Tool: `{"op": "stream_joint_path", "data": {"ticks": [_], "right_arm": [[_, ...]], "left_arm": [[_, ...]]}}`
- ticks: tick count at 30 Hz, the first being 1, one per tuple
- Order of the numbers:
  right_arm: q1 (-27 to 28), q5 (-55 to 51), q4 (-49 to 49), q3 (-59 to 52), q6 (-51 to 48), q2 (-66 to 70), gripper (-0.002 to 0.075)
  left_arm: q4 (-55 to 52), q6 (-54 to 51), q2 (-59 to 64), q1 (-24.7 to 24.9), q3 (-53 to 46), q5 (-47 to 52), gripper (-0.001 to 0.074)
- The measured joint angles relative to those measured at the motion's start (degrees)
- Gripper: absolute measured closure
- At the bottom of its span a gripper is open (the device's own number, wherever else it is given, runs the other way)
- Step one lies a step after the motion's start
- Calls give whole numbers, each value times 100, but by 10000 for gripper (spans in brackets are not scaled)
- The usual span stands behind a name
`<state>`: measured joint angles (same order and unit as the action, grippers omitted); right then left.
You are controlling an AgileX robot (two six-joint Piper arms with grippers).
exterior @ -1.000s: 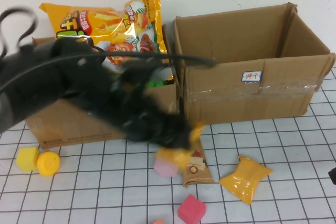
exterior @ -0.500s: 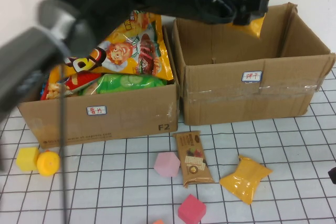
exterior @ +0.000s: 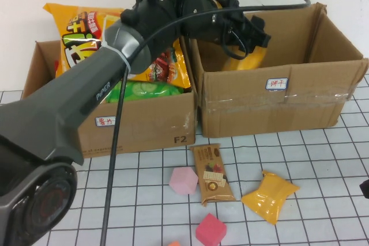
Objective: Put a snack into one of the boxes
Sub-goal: Place the biscuit in the biscuit box, then pick up the biscuit
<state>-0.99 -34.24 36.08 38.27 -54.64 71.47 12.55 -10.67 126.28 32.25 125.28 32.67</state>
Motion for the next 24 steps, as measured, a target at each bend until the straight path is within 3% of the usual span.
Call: {"op": "stream_joint_path", "data": {"ticks": [2, 4, 10, 12, 19, 24], "right_arm": [[0, 0, 8, 0, -31, 0, 718], [0, 0, 8, 0, -54, 0, 718], [0, -82, 189, 0, -367, 24, 718], [0, -228, 416, 0, -580, 72, 718], [-432, -378, 770, 0, -1208, 304, 718], [-1044, -355, 408, 0, -1180, 363, 718]], "left_arm": [[-175, 77, -27, 0, 78, 144, 230], [-345, 184, -99, 0, 195, 376, 293], [-924, 275, -568, 0, 720, 1603, 635], [-1110, 301, -778, 0, 867, 2063, 689], [-1446, 435, -1662, 0, 969, 3764, 732], [-1626, 435, -2276, 0, 900, 3978, 735]]}}
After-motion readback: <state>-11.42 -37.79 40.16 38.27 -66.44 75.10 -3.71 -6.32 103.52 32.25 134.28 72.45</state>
